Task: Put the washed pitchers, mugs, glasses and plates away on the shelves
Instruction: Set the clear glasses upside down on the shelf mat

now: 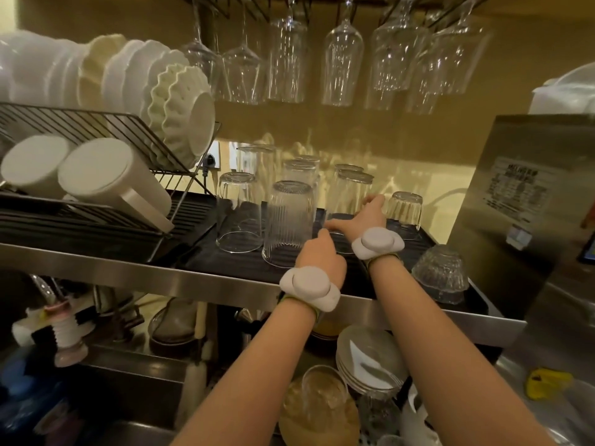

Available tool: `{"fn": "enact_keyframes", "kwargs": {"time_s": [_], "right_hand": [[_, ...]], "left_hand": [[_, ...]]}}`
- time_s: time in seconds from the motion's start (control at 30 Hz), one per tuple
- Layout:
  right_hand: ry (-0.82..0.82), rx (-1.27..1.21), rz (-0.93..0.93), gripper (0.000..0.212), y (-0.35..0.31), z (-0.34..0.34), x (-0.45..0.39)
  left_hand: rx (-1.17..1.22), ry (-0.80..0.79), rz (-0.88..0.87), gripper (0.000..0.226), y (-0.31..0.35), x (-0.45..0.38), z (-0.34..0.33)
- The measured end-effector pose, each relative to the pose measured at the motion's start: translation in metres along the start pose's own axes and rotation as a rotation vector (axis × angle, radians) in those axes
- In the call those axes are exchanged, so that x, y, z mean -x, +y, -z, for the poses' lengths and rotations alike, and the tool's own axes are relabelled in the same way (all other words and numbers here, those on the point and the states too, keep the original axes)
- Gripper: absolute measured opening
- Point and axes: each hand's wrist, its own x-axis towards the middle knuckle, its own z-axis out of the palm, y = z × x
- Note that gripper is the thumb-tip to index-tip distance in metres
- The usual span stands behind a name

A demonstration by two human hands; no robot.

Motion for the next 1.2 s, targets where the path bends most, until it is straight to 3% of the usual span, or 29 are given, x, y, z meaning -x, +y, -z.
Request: {"fn": "enact_keyframes", "kwargs": {"time_s": [0.57, 0.77, 0.83, 1.0, 1.2], "right_hand": [[-0.03, 0.058, -0.007, 0.088, -0.001, 0.0, 0.01], [0.002, -0.016, 0.042, 0.105, -0.006, 0.007, 0.021], [0.09, -0.094, 0.09, 0.089, -0.011, 0.011, 0.027], [0.345, -0.191, 0.253, 0.011, -0.029, 0.025, 0.051], [0.404, -0.398, 0.279, 0.019, -0.019, 0.028, 0.098]], "left_hand": [[0.011, 0.038, 0.004, 0.051, -0.001, 0.0, -0.004], [0.048, 0.15, -0.03, 0.046, -0.004, 0.0, -0.007], [0.09, 0.183, -0.066, 0.04, -0.004, 0.002, -0.008], [0.203, 0.301, -0.177, 0.026, -0.007, 0.006, -0.009], [0.338, 0.406, -0.297, 0.022, -0.011, 0.015, -0.007]]}}
